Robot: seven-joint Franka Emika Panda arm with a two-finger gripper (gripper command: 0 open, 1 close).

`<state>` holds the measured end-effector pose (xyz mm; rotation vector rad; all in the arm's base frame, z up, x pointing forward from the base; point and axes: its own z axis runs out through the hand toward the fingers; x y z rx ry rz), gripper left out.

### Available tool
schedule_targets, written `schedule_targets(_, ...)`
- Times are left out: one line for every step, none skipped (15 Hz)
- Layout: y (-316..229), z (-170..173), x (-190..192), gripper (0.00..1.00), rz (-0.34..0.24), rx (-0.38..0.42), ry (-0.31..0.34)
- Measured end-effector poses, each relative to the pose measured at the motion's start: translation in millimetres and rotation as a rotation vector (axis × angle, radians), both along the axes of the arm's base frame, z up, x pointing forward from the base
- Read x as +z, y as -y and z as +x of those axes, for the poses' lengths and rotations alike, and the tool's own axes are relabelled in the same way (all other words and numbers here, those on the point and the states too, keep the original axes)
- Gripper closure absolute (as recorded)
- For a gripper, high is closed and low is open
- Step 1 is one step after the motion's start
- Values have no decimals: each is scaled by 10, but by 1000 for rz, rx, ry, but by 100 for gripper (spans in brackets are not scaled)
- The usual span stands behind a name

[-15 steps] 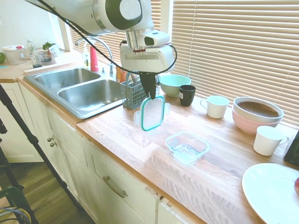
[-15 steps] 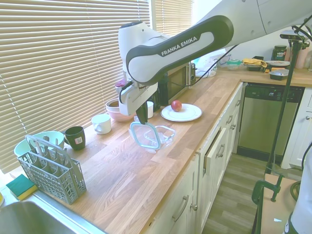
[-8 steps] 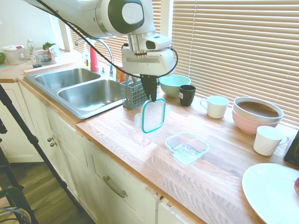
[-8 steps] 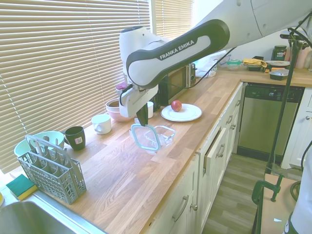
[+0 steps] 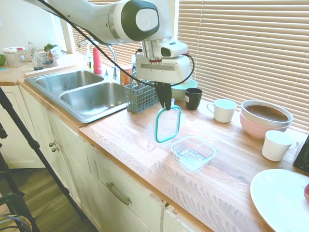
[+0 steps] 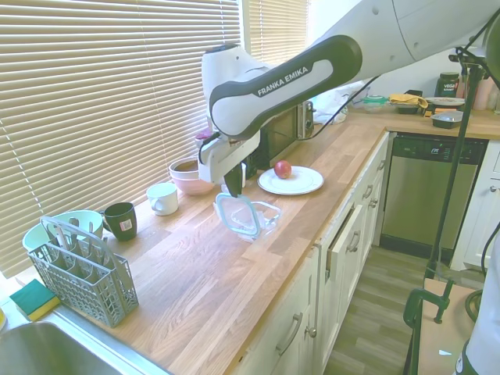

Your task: Cover the lid of the food container

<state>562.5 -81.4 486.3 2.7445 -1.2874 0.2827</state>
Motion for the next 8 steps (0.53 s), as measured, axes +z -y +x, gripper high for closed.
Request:
schedule_targets(29,3,22,100,0,-5,5)
schedule_targets(70,4,44,100,0,-13,9)
schedule_targets(110,5,63,100,0,-21,13)
schedule_targets(141,12,81,100,0,-28,18)
schedule_targets(163,23,93,100,3,-36,21)
schedule_targets(180,42,88,100,8,-43,22)
schedule_targets(197,62,72,100,12,-51,22)
schedule_targets(217,90,61,100,14,-59,22)
